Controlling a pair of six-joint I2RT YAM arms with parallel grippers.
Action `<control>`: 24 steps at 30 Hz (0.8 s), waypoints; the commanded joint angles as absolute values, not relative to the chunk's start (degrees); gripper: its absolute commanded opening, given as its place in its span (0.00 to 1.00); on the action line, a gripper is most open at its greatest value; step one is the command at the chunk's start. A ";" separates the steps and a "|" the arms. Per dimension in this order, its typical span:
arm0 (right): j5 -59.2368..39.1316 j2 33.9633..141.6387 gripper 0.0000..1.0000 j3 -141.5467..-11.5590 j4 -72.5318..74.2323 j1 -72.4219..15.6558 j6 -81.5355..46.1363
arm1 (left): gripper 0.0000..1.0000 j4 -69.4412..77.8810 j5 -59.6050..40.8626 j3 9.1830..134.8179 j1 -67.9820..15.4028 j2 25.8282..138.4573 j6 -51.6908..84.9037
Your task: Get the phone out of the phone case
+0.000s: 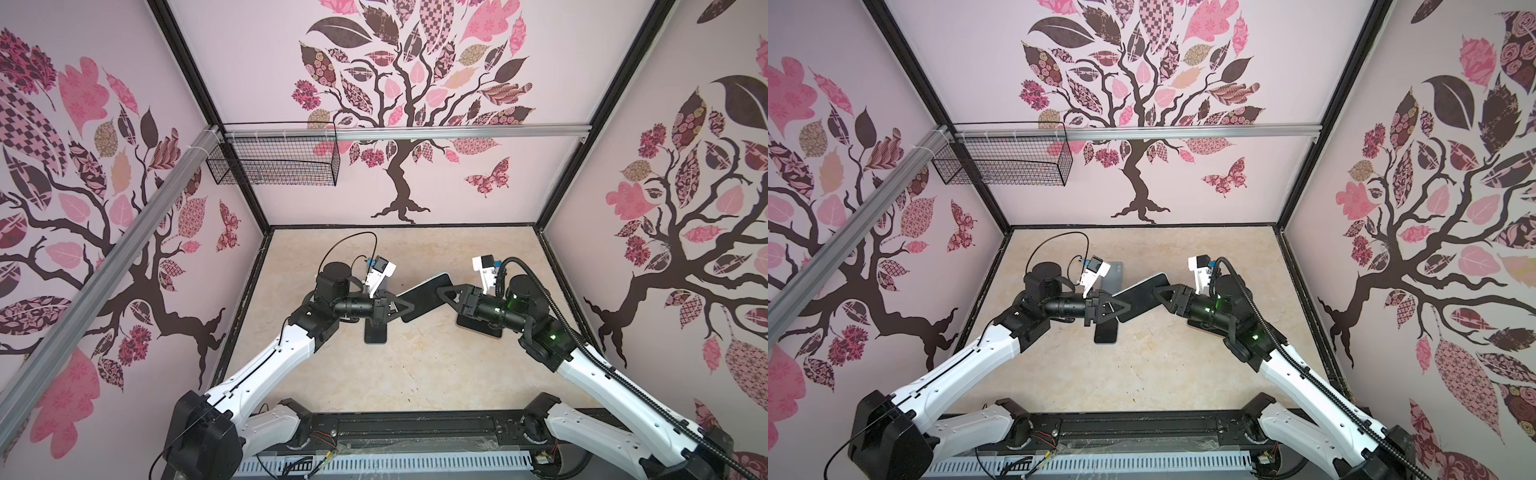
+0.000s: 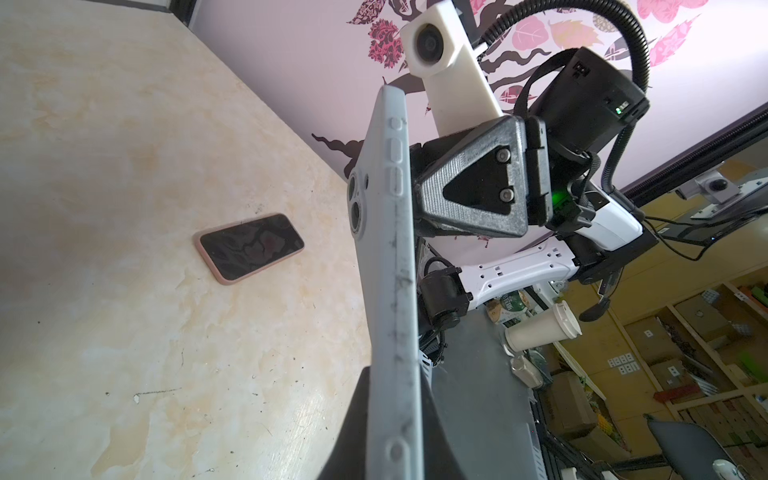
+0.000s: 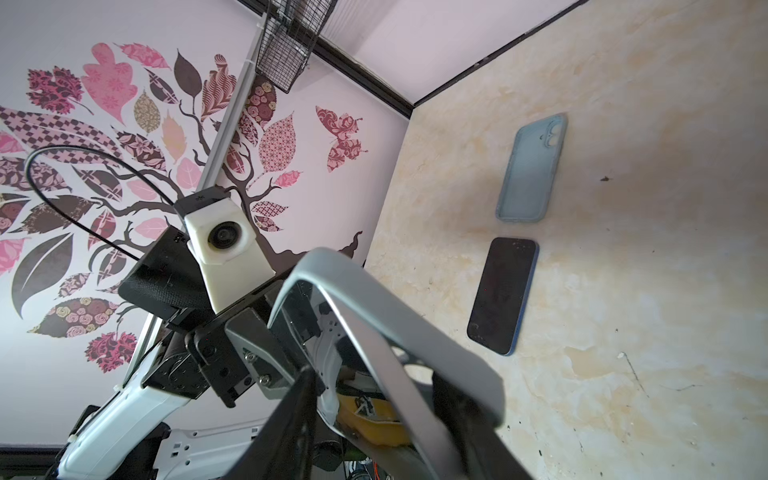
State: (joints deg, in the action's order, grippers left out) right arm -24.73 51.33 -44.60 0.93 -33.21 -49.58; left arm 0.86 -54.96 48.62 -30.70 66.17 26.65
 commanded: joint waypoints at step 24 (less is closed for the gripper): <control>-45.82 46.67 0.30 -44.21 29.88 -34.52 -50.26 | 0.00 8.88 -62.62 45.53 -29.98 70.35 30.83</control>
State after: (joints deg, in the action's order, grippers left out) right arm -35.90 47.62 -40.82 15.53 -32.32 -49.71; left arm 13.78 -64.73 47.66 -28.47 67.44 30.28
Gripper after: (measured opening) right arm 0.303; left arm 0.108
